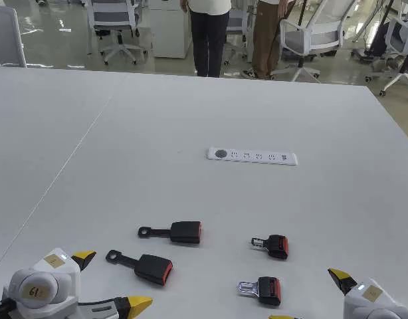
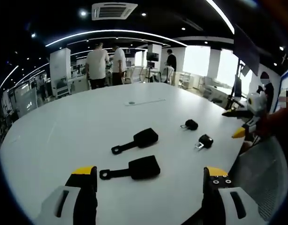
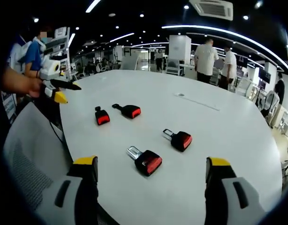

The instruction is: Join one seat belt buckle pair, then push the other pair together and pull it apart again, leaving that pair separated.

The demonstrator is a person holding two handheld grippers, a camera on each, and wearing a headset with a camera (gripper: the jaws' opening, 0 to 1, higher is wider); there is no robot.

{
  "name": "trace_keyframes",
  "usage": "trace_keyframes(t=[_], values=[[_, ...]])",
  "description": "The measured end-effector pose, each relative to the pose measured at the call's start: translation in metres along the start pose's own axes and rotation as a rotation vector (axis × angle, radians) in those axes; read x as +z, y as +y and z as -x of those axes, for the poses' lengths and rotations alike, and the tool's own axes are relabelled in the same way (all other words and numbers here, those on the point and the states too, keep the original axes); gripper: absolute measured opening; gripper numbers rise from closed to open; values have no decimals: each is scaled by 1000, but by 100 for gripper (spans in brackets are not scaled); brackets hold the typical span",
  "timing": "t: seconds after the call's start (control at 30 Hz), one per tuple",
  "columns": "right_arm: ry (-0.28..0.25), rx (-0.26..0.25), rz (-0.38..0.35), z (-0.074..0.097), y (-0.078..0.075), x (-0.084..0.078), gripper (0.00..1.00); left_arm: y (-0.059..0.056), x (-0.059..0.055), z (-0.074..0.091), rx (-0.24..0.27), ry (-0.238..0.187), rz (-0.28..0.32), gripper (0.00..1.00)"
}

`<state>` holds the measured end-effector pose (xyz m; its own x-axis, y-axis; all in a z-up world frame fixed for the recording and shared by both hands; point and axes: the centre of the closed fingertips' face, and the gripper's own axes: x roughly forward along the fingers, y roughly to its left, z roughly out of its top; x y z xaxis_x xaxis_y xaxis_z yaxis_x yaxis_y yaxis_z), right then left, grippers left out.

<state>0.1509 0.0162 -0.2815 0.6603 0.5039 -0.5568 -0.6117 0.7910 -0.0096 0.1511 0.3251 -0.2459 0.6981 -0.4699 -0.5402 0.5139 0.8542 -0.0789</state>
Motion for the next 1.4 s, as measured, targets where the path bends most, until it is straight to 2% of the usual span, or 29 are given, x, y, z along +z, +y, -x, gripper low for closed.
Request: trace_keyframes(t=[0.6,1.4], values=[[0,2,3,1,0,-2,96,-10,2,2,-3,3,2,94],[-1,12,1,3,1,-4,96,-10,2,4,3,6,4,93]])
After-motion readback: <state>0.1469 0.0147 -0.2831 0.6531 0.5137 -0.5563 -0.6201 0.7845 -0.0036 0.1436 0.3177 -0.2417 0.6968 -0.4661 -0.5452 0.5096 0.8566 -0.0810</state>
